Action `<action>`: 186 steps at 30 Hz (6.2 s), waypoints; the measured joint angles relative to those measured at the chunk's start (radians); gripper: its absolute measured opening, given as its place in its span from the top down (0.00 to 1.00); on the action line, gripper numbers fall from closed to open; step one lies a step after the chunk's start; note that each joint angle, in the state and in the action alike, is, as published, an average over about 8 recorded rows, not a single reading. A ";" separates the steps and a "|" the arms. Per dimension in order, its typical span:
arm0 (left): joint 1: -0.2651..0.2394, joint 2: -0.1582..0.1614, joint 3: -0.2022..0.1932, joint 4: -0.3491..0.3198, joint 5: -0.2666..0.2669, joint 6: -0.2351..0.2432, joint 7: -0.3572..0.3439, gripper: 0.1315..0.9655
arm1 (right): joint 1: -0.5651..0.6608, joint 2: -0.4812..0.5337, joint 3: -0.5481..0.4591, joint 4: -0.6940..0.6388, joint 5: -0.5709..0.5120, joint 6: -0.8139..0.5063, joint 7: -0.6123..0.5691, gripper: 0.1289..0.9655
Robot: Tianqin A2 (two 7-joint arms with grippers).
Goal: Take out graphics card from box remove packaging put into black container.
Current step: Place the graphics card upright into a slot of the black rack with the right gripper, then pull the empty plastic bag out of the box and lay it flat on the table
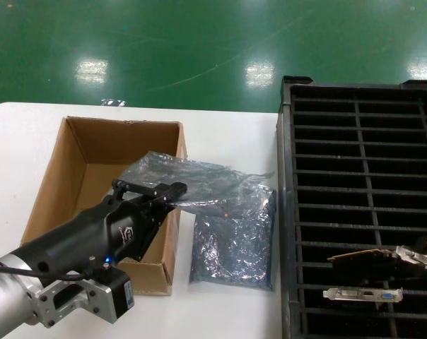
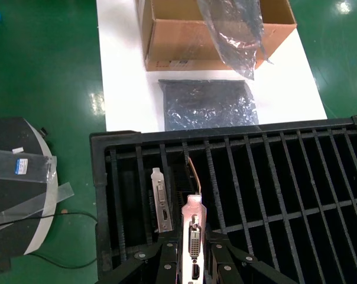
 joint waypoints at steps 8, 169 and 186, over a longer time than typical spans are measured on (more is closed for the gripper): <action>0.000 0.000 0.000 0.000 0.000 0.000 0.000 0.99 | 0.006 0.001 -0.005 -0.001 0.001 -0.001 -0.001 0.93; -0.014 0.570 -0.172 -0.060 0.381 0.513 -0.708 0.99 | 0.377 -0.384 -0.593 -0.403 -0.157 -0.006 -0.115 0.06; -0.021 0.769 -0.145 0.124 0.729 0.307 -1.349 0.99 | 0.377 -0.384 -0.593 -0.403 -0.157 -0.006 -0.115 0.00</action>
